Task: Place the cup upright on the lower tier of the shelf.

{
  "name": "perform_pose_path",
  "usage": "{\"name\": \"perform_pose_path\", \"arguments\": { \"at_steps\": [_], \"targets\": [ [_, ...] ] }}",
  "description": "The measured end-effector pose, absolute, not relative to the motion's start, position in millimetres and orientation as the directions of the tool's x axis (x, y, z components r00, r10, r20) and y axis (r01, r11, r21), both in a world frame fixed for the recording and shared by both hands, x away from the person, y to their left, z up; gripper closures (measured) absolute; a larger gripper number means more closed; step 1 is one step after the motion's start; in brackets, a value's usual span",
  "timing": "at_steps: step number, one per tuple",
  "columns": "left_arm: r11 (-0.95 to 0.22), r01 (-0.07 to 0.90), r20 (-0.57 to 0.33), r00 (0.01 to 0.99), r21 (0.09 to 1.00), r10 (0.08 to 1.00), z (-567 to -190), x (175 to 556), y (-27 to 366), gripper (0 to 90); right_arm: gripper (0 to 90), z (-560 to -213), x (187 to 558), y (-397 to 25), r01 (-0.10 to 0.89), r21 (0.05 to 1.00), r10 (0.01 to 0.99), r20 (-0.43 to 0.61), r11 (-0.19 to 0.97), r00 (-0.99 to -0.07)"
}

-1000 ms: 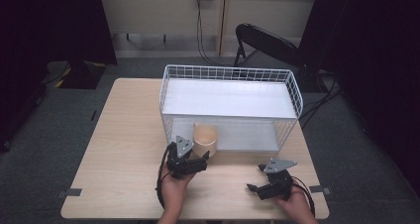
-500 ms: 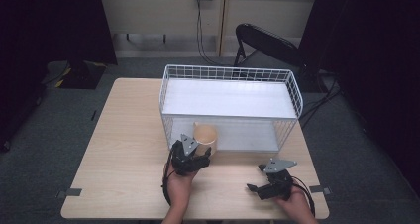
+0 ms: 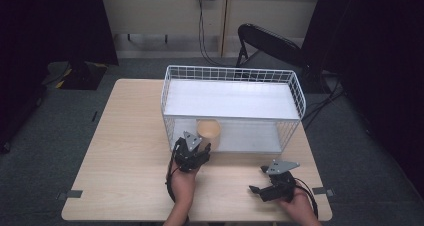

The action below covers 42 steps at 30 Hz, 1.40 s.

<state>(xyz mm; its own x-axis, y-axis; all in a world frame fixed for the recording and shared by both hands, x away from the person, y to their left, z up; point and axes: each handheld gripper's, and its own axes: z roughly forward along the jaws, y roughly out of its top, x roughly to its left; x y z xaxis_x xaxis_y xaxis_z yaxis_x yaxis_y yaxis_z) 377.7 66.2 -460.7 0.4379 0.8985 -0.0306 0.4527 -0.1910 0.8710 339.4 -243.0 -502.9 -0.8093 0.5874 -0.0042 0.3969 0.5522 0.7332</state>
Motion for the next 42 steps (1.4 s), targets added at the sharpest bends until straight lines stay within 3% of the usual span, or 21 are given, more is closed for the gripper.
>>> {"name": "perform_pose_path", "arguments": {
  "at_steps": [9,18,20,24,26,31,42],
  "targets": [
    [-0.175,0.469,-0.039,0.413,0.866,0.910,-460,381,65,62.8,14.1,-503,339,-243,0.397,0.733,0.588,-0.004,0.552,-0.809],
    [-0.172,0.469,-0.024,0.383,0.866,0.923,-458,384,68,66.2,14.1,-503,339,-243,0.397,0.733,0.588,-0.004,0.552,-0.809],
    [-0.173,0.469,-0.027,0.388,0.866,0.921,-458,384,70,61.8,14.1,-503,339,-243,0.397,0.733,0.588,-0.004,0.552,-0.809],
    [-0.168,0.478,-0.060,0.426,0.862,0.903,-462,383,73,35.1,14.1,-503,339,-243,0.397,0.733,0.587,-0.004,0.552,-0.809],
    [-0.165,0.479,-0.075,0.443,0.862,0.893,-462,380,74,27.3,14.1,-503,339,-243,0.397,0.733,0.587,-0.004,0.552,-0.809],
    [-0.184,0.480,-0.086,0.487,0.858,0.869,-463,375,79,18.7,14.1,-503,339,-243,0.397,0.733,0.588,-0.004,0.552,-0.809],
    [-0.295,0.445,-0.007,0.562,0.846,0.827,-462,365,88,16.1,14.1,-503,339,-243,0.397,0.733,0.587,-0.004,0.552,-0.809]
  ]
}}
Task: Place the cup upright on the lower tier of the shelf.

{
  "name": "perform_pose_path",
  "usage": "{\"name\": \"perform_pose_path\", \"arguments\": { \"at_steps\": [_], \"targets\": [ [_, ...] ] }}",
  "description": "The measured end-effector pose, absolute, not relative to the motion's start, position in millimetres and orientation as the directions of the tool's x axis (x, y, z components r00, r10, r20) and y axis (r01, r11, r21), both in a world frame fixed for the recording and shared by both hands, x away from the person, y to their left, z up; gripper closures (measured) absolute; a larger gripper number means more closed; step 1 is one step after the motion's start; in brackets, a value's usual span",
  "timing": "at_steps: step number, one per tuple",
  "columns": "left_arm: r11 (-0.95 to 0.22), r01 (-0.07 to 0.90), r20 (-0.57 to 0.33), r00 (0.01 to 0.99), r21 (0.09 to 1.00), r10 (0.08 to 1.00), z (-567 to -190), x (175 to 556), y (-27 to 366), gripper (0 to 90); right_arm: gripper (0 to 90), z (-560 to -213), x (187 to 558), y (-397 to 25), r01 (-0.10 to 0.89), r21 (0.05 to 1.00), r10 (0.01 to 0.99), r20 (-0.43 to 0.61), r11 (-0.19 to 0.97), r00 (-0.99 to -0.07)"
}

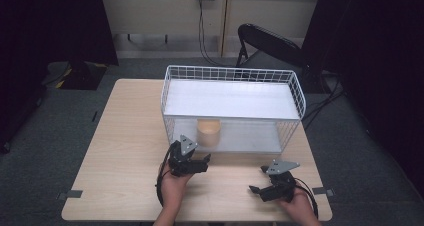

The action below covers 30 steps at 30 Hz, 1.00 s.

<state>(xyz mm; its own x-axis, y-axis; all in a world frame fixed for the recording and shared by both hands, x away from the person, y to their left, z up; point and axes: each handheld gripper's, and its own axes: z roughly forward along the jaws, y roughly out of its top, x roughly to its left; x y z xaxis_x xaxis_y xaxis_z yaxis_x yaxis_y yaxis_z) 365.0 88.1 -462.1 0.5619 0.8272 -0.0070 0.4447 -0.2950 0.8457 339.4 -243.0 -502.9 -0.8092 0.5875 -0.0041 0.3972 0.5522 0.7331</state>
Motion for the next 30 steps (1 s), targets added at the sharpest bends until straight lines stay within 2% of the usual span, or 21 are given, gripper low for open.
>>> {"name": "perform_pose_path", "arguments": {
  "at_steps": [13,26,30],
  "targets": [
    [-0.344,0.455,-0.028,0.635,0.821,0.772,-461,353,104,16.1,14.1,-503,339,-243,0.397,0.733,0.588,-0.004,0.552,-0.809],
    [-0.375,0.481,-0.048,0.662,0.792,0.748,-465,343,127,15.9,14.1,-503,339,-243,0.397,0.733,0.587,-0.004,0.552,-0.809],
    [-0.407,0.465,-0.023,0.680,0.786,0.733,-470,335,132,15.9,14.1,-503,339,-243,0.397,0.733,0.588,-0.004,0.552,-0.809]
  ]
}}
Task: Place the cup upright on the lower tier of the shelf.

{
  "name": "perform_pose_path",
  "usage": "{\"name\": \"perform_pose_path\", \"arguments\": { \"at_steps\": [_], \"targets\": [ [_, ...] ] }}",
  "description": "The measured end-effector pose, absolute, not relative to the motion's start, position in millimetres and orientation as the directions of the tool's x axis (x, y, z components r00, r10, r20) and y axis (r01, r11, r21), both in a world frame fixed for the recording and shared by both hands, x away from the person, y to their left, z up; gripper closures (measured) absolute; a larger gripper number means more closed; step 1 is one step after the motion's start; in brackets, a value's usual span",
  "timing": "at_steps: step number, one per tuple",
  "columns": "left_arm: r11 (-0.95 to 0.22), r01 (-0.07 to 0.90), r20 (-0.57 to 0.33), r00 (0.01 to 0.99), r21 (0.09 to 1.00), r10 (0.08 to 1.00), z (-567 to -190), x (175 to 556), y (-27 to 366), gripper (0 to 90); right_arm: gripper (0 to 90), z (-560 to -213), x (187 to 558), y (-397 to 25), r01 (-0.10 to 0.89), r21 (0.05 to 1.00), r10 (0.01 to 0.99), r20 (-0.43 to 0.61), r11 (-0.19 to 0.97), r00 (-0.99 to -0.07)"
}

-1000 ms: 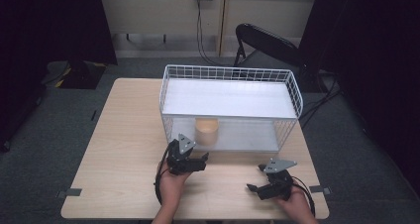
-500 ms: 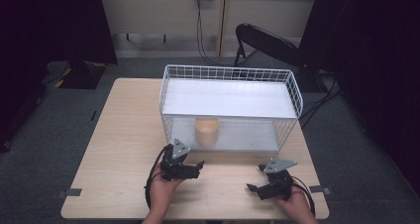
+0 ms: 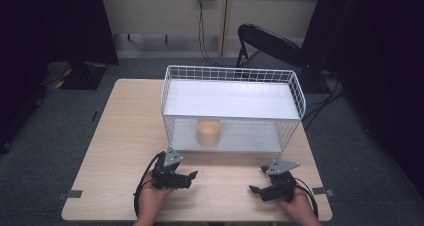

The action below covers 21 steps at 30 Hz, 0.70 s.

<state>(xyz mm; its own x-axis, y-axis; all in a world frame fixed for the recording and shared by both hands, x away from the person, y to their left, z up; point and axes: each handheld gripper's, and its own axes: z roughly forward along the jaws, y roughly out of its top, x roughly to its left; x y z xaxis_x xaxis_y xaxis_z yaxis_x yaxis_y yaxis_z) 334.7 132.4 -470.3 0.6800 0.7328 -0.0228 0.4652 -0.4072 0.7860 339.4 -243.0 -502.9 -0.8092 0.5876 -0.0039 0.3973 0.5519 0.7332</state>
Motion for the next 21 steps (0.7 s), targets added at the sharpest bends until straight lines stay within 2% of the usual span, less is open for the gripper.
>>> {"name": "perform_pose_path", "arguments": {
  "at_steps": [10,21],
  "targets": [
    [-0.396,0.479,-0.062,0.694,0.784,0.717,-479,323,146,15.9,14.1,-503,339,-243,0.397,0.733,0.587,-0.004,0.552,-0.809],
    [-0.413,0.486,-0.043,0.686,0.770,0.726,-488,321,154,16.0,14.1,-503,339,-243,0.397,0.733,0.587,-0.004,0.552,-0.809]
  ]
}}
